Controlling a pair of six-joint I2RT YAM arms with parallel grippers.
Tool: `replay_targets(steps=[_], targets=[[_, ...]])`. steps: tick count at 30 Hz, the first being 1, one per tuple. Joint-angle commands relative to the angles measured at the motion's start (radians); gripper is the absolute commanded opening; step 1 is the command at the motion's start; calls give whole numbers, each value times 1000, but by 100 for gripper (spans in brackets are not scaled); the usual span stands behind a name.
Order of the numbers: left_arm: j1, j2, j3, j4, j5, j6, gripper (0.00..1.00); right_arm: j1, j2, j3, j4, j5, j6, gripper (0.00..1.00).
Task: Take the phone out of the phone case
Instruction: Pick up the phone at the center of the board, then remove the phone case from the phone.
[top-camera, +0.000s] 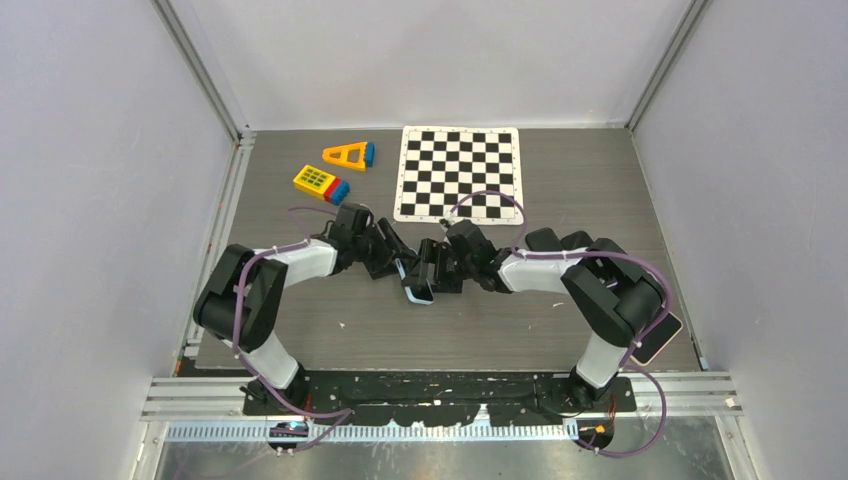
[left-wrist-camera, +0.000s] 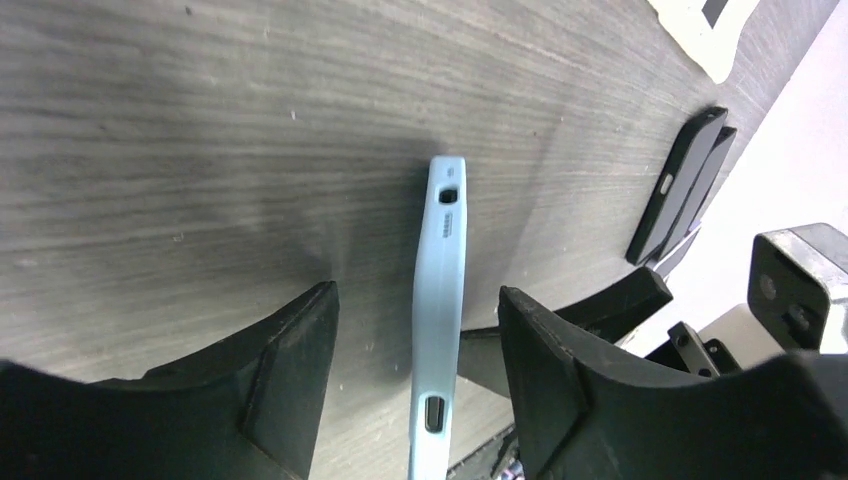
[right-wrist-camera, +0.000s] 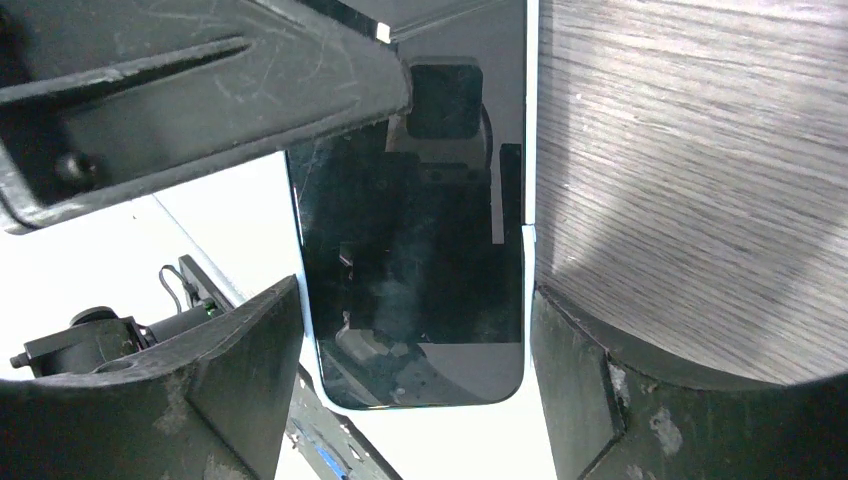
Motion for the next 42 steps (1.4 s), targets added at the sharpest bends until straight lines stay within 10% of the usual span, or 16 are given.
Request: replay_targets(steps=[1, 8, 13, 19, 23, 31, 36, 42], targets=[[-12, 16, -15, 129, -50, -43, 56, 5, 4, 42, 93, -39, 6, 36], [-32, 83, 19, 130, 1, -33, 42, 5, 14, 52, 76, -46, 5, 44], [-40, 96, 15, 154, 30, -25, 1, 5, 8, 60, 54, -40, 8, 57], [-37, 25, 55, 160, 85, 72, 0, -4, -133, -4, 11, 9, -35, 88], [-34, -75, 117, 111, 153, 201, 0, -29, -318, -63, 38, -35, -37, 93], [9, -294, 286, -60, 339, 315, 0, -32, -571, -78, -21, 8, -17, 88], [19, -380, 383, -122, 429, 308, 0, -31, -625, -66, -6, -39, -22, 59], [21, -434, 401, -62, 475, 160, 0, -29, -646, -52, 89, -122, -3, 53]])
